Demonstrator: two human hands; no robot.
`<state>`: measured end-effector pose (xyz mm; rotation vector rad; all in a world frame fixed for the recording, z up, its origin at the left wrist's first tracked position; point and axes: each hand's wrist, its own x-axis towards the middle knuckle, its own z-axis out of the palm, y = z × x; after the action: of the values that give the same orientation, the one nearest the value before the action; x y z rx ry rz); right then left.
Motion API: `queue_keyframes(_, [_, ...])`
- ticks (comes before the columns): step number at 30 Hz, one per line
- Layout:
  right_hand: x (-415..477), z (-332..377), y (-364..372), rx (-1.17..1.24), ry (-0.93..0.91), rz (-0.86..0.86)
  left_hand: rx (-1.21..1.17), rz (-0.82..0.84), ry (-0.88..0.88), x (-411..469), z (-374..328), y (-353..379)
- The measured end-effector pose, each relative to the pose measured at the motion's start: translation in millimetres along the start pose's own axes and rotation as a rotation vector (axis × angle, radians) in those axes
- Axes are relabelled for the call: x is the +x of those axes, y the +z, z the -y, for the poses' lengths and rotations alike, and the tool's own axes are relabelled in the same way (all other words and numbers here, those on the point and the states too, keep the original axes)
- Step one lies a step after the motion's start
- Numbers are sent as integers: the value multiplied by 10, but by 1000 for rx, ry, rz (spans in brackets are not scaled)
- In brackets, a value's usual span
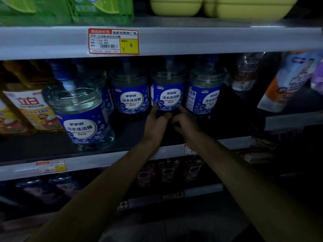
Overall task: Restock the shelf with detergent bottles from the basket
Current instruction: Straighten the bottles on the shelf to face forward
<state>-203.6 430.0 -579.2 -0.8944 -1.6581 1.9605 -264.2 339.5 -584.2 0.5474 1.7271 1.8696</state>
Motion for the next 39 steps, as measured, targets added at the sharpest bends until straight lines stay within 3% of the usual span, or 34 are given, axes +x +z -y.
queue_keyframes(10, [-27, -33, -72, -51, -45, 3, 103, -3, 15, -60, -51, -92])
queue_keyframes(18, [-378, 83, -327, -414, -286, -41, 389, 6, 166, -141, -36, -285])
queue_keyframes(30, [-501, 210, -854, -255, -253, -233, 472, 5, 333, -200, -32, 35])
queue_keyframes(39, [-107, 175, -1010, -200, -147, -304, 421, -51, 337, 91, 158, 538])
